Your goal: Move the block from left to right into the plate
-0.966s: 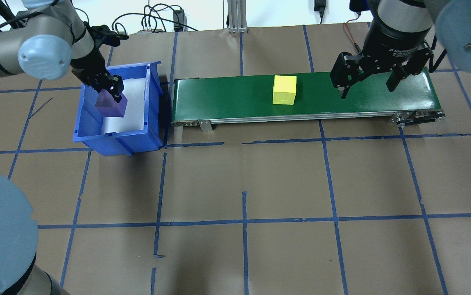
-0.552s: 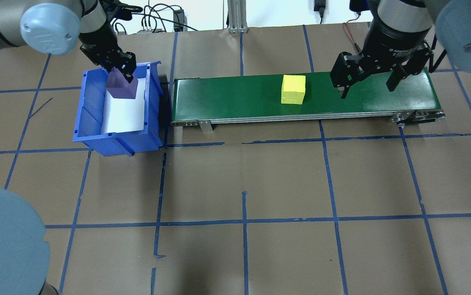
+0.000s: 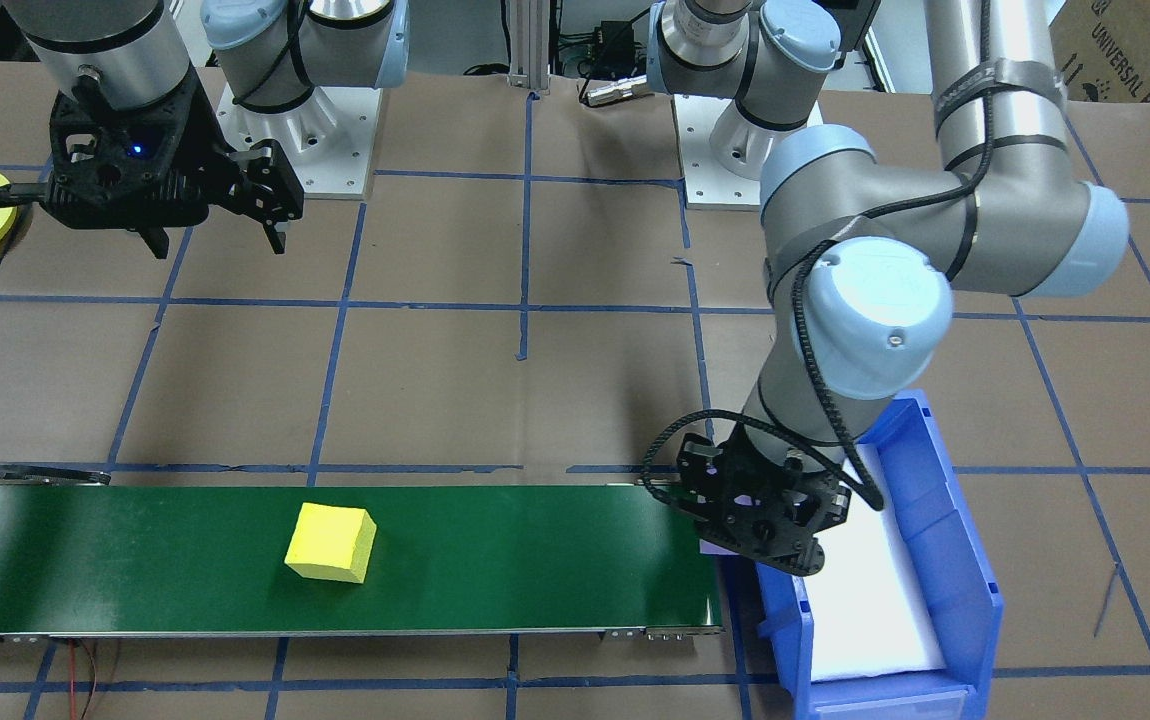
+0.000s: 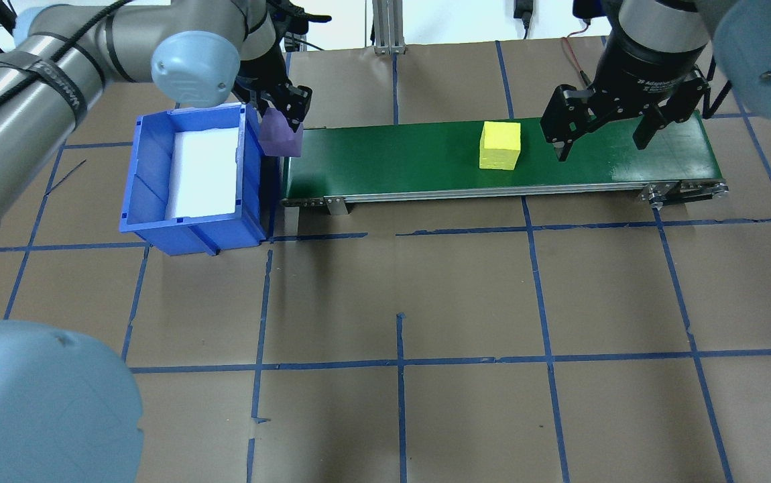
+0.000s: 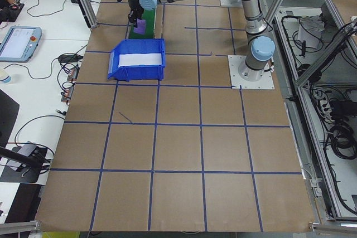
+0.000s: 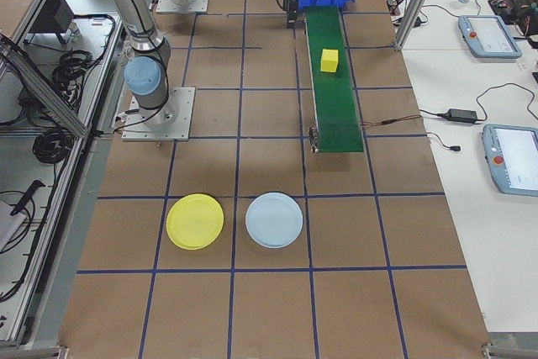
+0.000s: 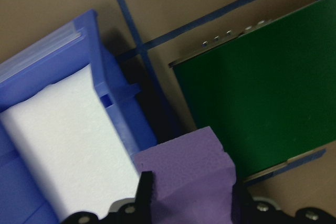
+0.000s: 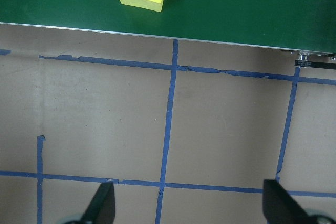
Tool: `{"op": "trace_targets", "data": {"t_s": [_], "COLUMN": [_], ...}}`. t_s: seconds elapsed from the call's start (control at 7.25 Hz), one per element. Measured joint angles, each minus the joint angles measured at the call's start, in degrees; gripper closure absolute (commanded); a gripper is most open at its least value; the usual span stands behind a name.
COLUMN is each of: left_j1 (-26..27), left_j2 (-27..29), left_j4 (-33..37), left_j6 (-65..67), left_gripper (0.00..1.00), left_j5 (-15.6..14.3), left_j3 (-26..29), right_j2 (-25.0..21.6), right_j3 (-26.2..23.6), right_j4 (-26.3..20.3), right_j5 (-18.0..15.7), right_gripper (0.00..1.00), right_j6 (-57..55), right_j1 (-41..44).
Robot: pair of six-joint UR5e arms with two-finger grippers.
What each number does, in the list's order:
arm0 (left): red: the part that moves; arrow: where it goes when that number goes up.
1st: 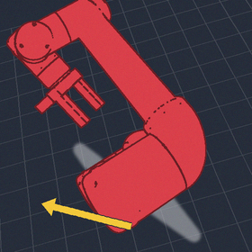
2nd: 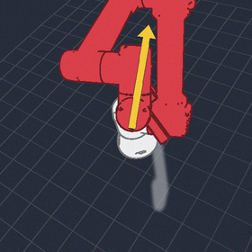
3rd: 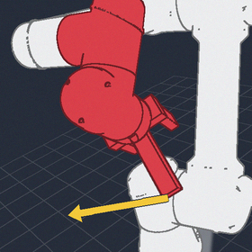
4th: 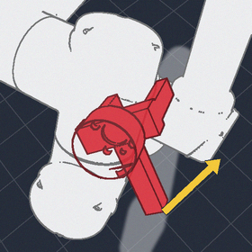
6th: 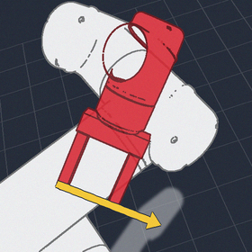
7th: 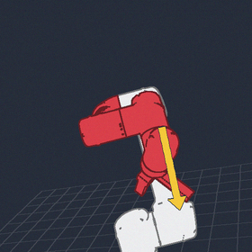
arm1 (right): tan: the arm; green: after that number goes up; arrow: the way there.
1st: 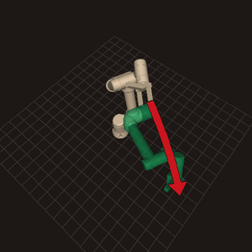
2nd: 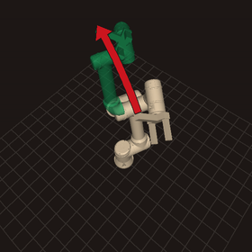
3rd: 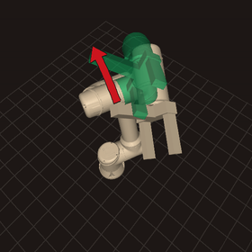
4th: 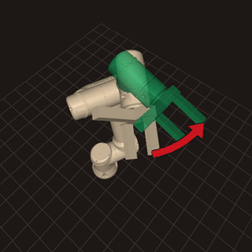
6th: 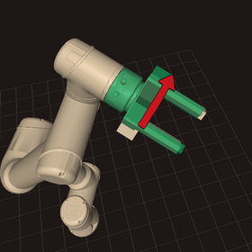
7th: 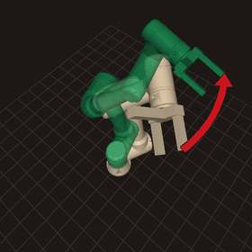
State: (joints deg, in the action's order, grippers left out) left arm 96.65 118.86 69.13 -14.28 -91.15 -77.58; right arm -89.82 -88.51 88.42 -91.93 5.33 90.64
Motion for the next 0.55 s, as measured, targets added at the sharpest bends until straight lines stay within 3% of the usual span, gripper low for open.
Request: {"op": "trace_targets", "data": {"t_s": [0.14,0.41,0.55], "left_j1": [0.7,1.1,1.2], "left_j2": [1.2,1.8,1.8], "left_j4": [-2.8,-4.4,-4.5], "left_j6": [1.7,2.7,3.5], "left_gripper": [0.59,0.00,0.00], "left_j5": [0.6,2.0,2.8], "left_j3": [-1.3,-3.1,-3.4], "right_j2": [0.0,0.0,0.0], "right_j3": [0.0,0.0,0.0], "right_j4": [0.0,0.0,0.1], "right_j5": [0.0,0.0,-0.1], "right_gripper": [0.00,0.00,0.00], "right_j6": [0.0,0.1,0.2], "right_j1": [0.0,0.0,-0.2]}}
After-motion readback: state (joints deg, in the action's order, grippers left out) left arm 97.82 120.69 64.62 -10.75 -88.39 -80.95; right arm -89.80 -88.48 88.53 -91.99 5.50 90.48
